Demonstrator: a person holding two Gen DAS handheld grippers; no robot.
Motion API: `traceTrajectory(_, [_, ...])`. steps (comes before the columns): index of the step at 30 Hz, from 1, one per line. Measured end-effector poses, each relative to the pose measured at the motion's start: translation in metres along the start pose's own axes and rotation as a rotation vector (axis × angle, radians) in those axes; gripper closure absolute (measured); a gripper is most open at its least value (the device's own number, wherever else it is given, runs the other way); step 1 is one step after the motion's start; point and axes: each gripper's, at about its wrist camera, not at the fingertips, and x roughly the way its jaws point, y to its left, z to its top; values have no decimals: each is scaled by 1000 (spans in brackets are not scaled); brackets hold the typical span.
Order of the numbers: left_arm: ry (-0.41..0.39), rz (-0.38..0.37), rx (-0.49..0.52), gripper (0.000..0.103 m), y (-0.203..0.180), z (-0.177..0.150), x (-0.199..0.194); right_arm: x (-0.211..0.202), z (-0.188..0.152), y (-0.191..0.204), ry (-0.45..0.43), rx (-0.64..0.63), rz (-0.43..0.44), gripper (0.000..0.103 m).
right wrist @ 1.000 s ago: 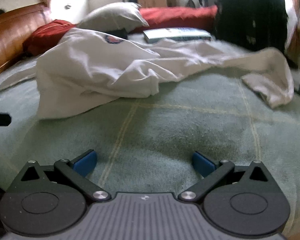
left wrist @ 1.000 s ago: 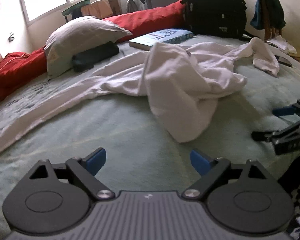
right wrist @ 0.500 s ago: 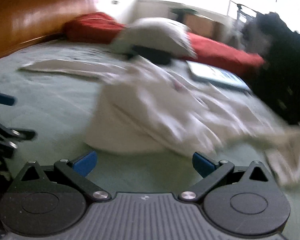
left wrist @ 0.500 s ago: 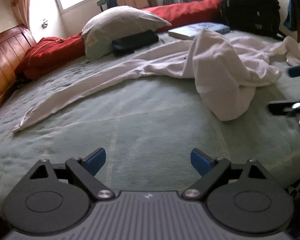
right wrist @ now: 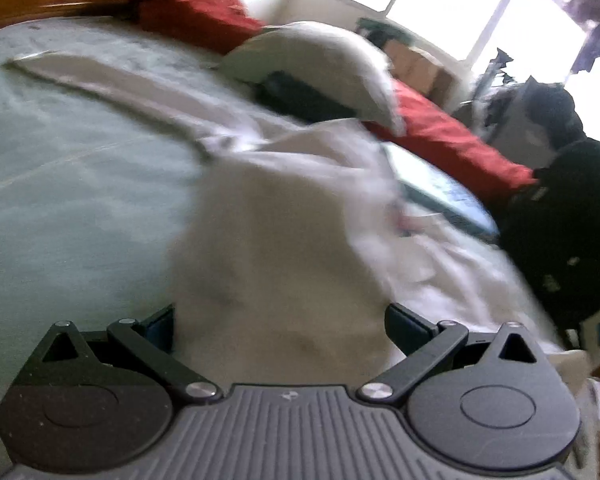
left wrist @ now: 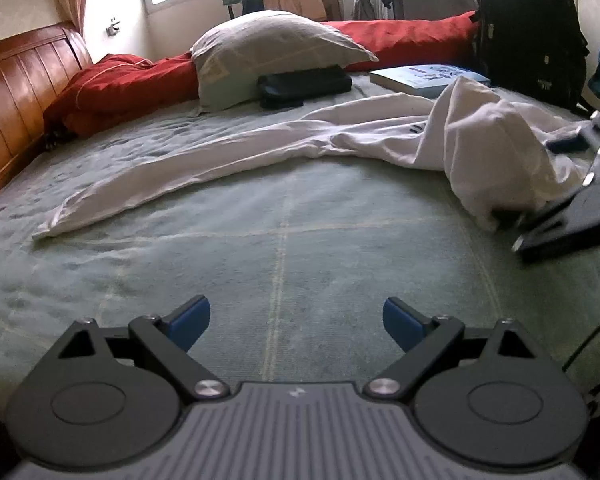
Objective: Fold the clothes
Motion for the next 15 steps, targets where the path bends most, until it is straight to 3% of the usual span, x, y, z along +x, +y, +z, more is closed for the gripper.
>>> traceTrajectory(8, [6,-43,25,9,-13,1,6,18,6,-88,-10,159,-86,0])
traceTrajectory(15, [10,-64,33,9,-17,4,8,39,6,-133,30,273,-122,0])
